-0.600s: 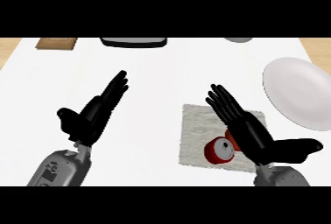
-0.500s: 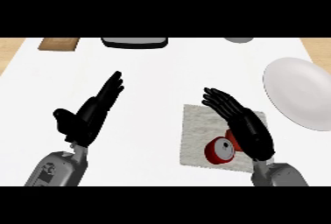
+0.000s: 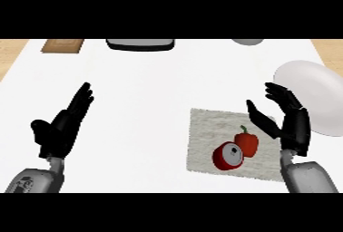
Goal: Pick the bell pepper from the placemat and place it in the plate
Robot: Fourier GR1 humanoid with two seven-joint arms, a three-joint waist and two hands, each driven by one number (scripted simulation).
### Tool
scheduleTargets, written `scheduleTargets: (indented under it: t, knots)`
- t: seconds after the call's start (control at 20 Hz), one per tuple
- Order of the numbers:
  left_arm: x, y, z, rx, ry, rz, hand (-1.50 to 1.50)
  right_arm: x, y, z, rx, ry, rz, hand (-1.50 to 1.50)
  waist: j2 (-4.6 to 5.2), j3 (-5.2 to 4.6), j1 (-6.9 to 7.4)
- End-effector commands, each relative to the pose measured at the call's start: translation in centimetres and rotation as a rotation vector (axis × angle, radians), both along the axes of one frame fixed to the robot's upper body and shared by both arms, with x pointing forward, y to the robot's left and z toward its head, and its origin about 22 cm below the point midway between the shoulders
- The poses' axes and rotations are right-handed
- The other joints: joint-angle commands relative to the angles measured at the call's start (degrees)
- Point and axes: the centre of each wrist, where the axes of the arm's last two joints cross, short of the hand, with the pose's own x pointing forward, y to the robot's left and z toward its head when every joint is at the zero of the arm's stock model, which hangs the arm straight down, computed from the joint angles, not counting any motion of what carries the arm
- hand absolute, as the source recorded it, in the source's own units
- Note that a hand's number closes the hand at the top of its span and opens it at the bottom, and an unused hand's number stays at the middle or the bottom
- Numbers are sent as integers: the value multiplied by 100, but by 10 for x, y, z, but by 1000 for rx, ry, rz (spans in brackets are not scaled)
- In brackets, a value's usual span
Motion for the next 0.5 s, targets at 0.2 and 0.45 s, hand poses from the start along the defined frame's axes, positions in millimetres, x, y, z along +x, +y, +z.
scheduleTargets:
  t: [0.2, 0.45]
  knots:
    - [-10, 26, -21, 13, -4, 39, 0, -20, 98, -50, -235, -150, -311, -150, -36, 61, -15]
    - [-24, 41, -42, 12, -13, 62, 0, -40, 105, -65, -296, -124, -424, -150, -69, 52, -124]
